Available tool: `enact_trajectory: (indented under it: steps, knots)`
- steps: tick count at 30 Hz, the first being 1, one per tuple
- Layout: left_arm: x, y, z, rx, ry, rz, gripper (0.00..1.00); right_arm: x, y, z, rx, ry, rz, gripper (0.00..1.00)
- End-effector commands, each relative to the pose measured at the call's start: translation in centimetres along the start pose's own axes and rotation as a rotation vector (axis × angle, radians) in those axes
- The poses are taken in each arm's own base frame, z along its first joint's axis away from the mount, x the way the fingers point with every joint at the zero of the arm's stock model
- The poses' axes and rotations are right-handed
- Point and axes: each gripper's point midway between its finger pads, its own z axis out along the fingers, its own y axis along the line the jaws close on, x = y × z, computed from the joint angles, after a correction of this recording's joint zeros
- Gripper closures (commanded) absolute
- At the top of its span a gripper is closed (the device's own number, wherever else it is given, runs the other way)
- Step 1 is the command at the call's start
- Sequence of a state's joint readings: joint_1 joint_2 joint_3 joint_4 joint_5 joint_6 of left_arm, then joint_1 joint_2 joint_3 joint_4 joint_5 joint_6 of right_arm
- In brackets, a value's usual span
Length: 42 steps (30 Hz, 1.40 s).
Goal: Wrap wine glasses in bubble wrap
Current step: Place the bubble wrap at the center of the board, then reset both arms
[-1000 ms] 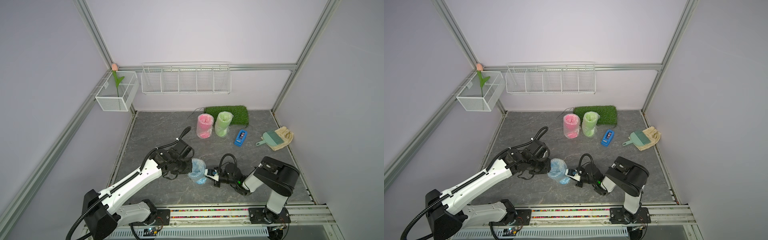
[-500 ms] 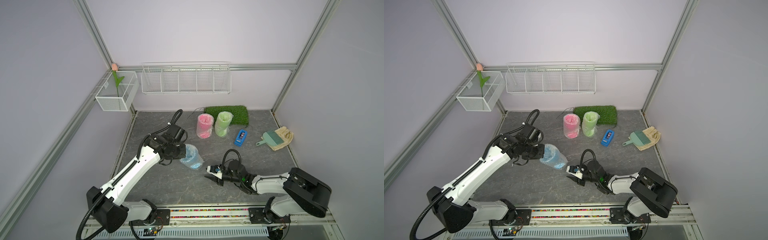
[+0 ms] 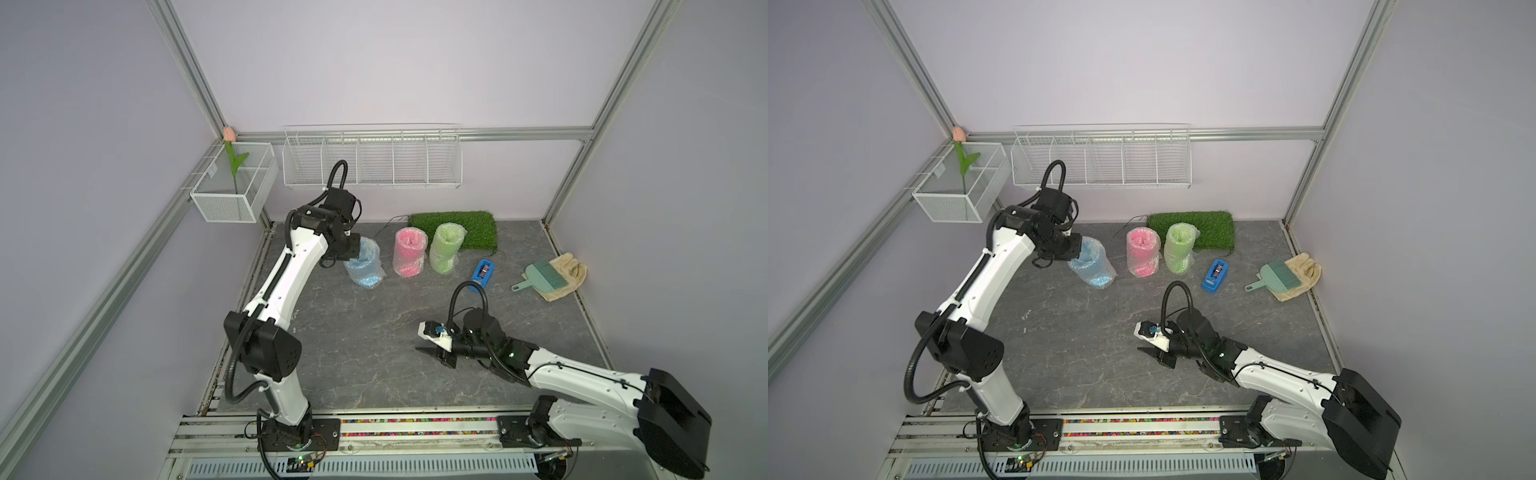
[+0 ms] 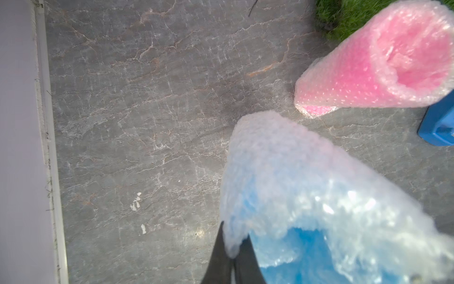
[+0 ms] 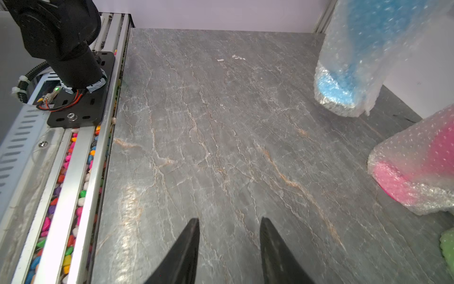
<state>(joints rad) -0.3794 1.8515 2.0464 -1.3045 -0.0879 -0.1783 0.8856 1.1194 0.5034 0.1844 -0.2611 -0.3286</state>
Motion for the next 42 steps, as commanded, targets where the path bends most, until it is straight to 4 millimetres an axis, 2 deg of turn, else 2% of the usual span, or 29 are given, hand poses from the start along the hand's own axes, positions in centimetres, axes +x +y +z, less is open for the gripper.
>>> enact_trajectory:
  steps: [1, 10, 16, 19, 24, 28, 33, 37, 40, 42]
  knots:
    - [-0.2, 0.0, 1.3, 0.002, 0.089, 0.083, 0.99, 0.6, 0.2, -0.8, 0.010, 0.066, 0.029, 0.57]
    - [-3.7, -1.3, 6.9, 0.045, 0.100, 0.103, 0.99, 0.0, 0.0, -1.8, 0.025, 0.085, 0.049, 0.57]
    - [-3.5, -1.7, 10.5, 0.064, 0.146, 0.104, 0.97, 0.4, 0.2, -1.7, 0.021, 0.117, 0.046, 0.58]
    - [-3.5, -1.9, 11.1, 0.072, 0.152, 0.109, 0.89, 0.5, 0.1, -1.8, 0.024, 0.123, 0.046, 0.58]
    - [-4.6, -1.7, 9.4, 0.077, 0.096, 0.109, 0.71, 0.1, -0.9, -2.2, 0.076, 0.140, 0.048, 0.57]
    - [-6.0, -1.1, 6.3, 0.079, 0.020, 0.098, 0.58, -0.4, -2.6, -3.0, 0.167, 0.153, 0.050, 0.49]
    - [-6.9, -0.4, 2.1, 0.076, -0.064, 0.087, 0.51, -1.5, -4.8, -4.4, 0.251, 0.165, 0.057, 0.41]
    - [-6.8, 0.7, -0.2, 0.033, -0.105, 0.073, 0.43, -1.6, -8.0, -6.0, 0.368, 0.190, 0.096, 0.35]
    - [-5.9, 1.8, -0.6, -0.005, -0.105, 0.056, 0.28, -0.9, -11.3, -8.0, 0.490, 0.197, 0.175, 0.19]
    - [-4.9, 2.9, -0.2, -0.049, -0.110, 0.035, 0.17, -0.2, -13.4, -9.4, 0.562, 0.193, 0.232, 0.06]
